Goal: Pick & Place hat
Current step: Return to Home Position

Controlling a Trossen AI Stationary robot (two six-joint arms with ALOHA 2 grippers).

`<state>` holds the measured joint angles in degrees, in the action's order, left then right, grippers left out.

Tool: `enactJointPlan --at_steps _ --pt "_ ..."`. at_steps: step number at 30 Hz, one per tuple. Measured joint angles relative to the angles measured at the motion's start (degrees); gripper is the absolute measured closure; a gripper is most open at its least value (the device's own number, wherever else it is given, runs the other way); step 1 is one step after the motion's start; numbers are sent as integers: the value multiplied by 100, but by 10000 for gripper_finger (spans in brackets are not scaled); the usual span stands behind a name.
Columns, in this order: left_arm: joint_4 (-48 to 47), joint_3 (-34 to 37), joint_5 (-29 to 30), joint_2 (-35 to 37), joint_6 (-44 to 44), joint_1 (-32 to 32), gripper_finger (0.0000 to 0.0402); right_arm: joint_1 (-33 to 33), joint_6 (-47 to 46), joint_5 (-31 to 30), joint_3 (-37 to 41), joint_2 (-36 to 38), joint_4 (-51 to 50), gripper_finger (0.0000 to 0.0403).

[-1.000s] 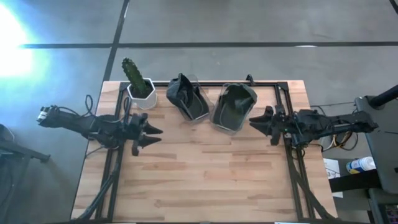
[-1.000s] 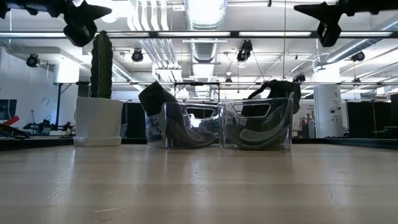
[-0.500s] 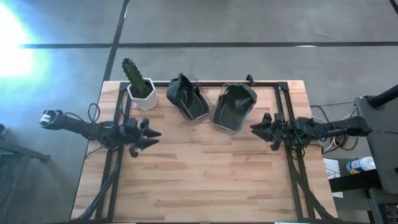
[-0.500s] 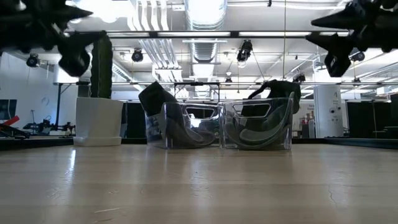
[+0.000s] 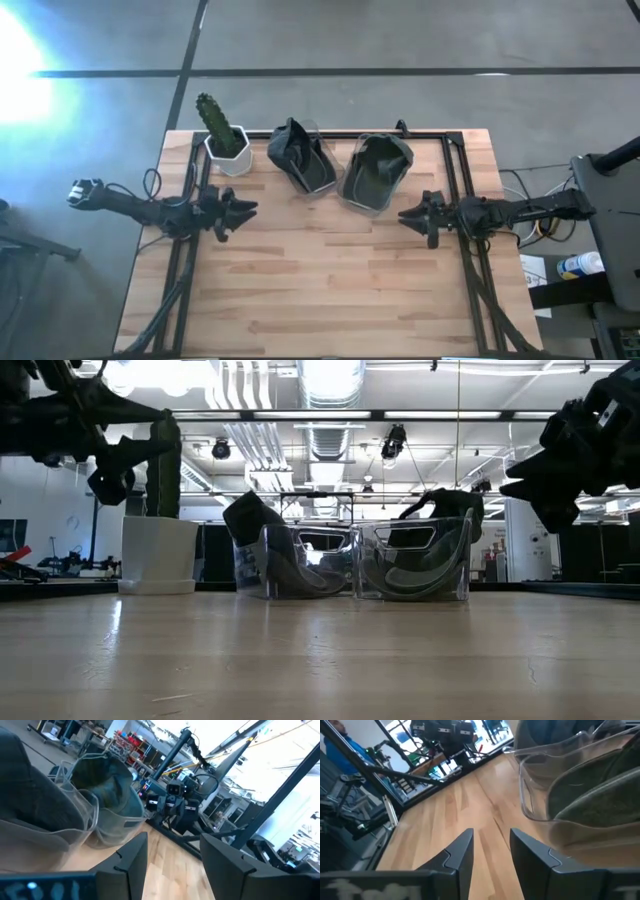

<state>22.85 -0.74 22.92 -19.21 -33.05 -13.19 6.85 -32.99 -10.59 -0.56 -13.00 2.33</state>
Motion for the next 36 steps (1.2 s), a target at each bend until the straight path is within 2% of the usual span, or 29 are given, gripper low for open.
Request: enactJointPlan --at_steps 11,14,17,19,22,27,31,36 --pt "-300 7 -41 36 54 -4 227 0 0 15 0 -113 -19 268" --pt "-575 23 -79 321 775 16 227 0 0 15 0 -116 -19 270" --pt "-457 23 -69 628 1764 260 227 0 2 14 0 -113 -17 274" --pt "-457 23 -300 886 2498 458 227 0 0 15 0 -113 -17 277" --pt "-797 25 -1012 1284 3155 824 227 0 0 15 0 -116 -17 280" --pt "-1801 27 -2137 1913 3086 1416 227 -1 2 16 0 -115 -17 276" --pt "-2184 28 -2338 1915 3149 1512 227 0 2 17 0 -109 -17 271" --pt "-2238 25 -2308 1915 3076 1486 227 0 2 20 -2 -109 -17 268"
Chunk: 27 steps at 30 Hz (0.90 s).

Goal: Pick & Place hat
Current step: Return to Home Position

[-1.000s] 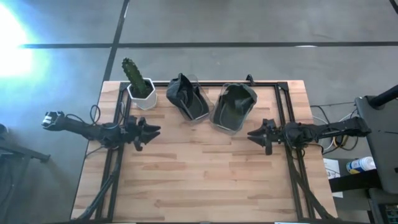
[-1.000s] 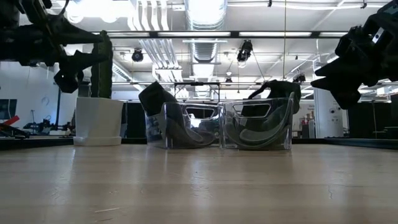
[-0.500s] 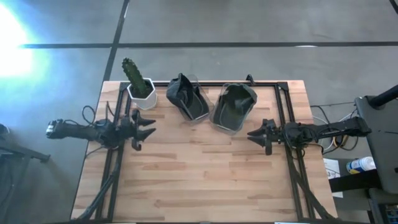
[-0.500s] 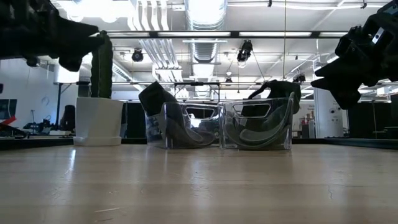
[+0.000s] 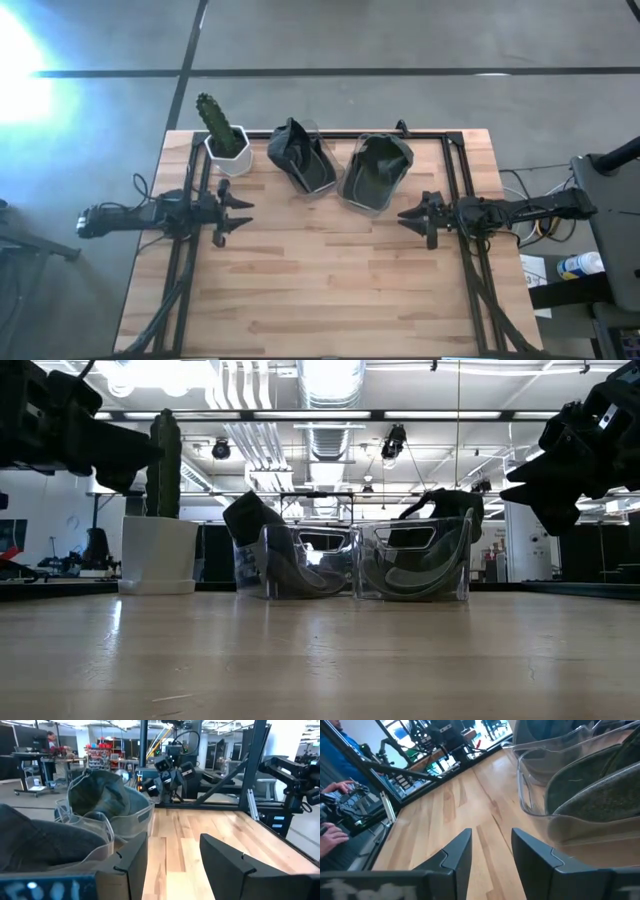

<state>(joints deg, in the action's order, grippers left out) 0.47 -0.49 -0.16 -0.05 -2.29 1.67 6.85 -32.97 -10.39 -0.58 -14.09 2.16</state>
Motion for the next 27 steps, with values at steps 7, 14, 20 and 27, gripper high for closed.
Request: enactJointPlan --at_steps 7,14,20,27 --pt "39 9 12 -38 -385 -11 227 0 0 -3 0 7 0 275" --pt "40 4 12 -133 -554 -11 227 -2 0 -3 0 4 0 280" --pt "42 4 12 -142 -559 -11 227 -1 0 -3 0 4 0 273" --pt "39 4 12 -149 -563 -11 227 -2 0 -3 0 5 0 274"
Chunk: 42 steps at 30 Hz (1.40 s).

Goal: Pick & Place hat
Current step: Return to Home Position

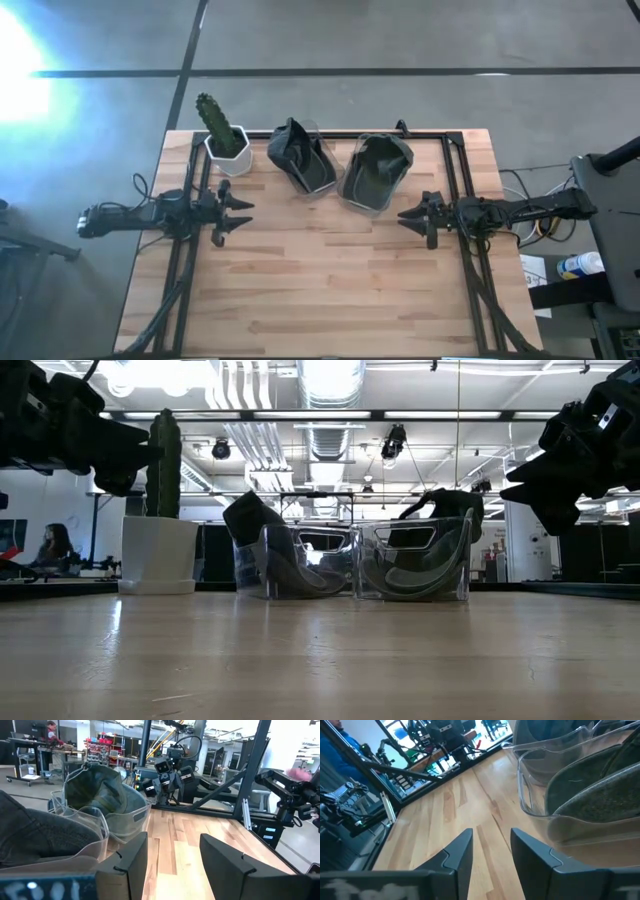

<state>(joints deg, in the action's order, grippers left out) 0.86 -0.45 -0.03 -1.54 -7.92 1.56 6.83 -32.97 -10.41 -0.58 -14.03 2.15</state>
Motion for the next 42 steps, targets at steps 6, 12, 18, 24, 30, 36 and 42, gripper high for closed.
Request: enactJointPlan --at_steps 6,12,18,24,30,36,42 --pt "0 0 2 0 0 0 227 2 6 0 0 -1 0 280" --pt "0 0 3 0 0 0 227 -70 63 0 0 214 -8 273" --pt "0 2 4 -2 0 2 227 -577 1612 77 0 1019 2 268" --pt "3 2 5 -1 0 1 227 -768 3142 754 -5 1405 -111 275" --pt "11 2 7 -20 0 2 227 -761 3364 1046 0 1404 -165 282" --pt "22 4 7 -20 0 2 227 -763 3321 1044 0 1394 -163 277" --pt "31 4 7 -20 0 2 227 -763 3314 1043 1 1244 -161 270"
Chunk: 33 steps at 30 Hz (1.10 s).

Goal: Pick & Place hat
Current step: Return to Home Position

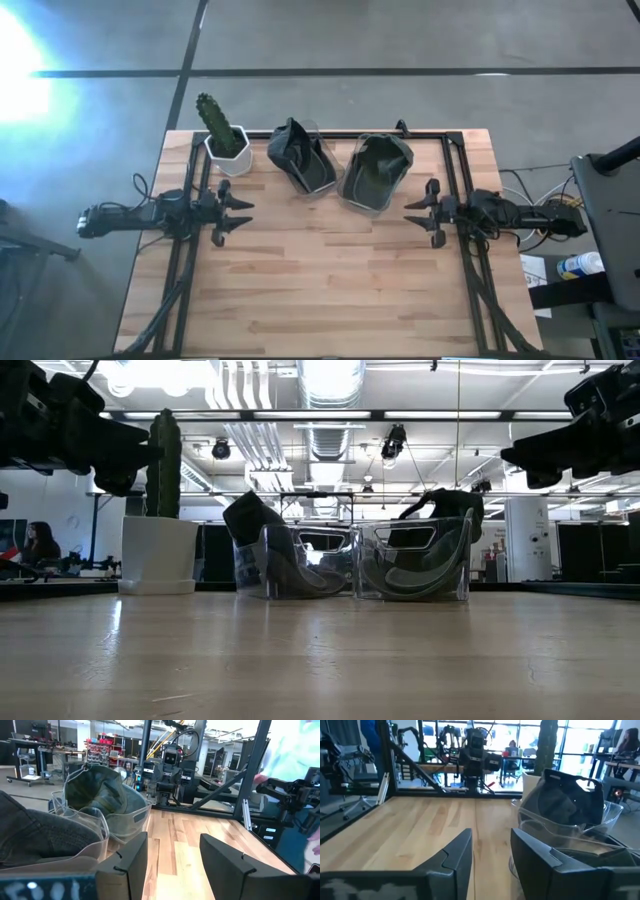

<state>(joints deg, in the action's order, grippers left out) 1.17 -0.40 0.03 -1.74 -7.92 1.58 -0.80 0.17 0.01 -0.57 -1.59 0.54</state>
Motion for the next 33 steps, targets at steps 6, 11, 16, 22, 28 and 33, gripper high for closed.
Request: enactJointPlan --at_steps 6,11,16,22,28,33 --pt "4 0 0 0 0 0 227 1 -15 0 1 -80 -1 276" --pt "6 0 0 0 0 0 227 2 -15 -2 1 -80 -1 283" --pt "7 0 0 0 0 0 227 2 -15 -2 1 -83 -1 284" --pt "7 0 0 0 0 0 227 2 -15 -4 1 -83 -1 276" --pt "7 0 0 0 1 0 227 2 -13 -4 1 -83 -1 270" --pt "7 0 0 0 0 0 227 2 -13 -5 1 -83 -1 276"
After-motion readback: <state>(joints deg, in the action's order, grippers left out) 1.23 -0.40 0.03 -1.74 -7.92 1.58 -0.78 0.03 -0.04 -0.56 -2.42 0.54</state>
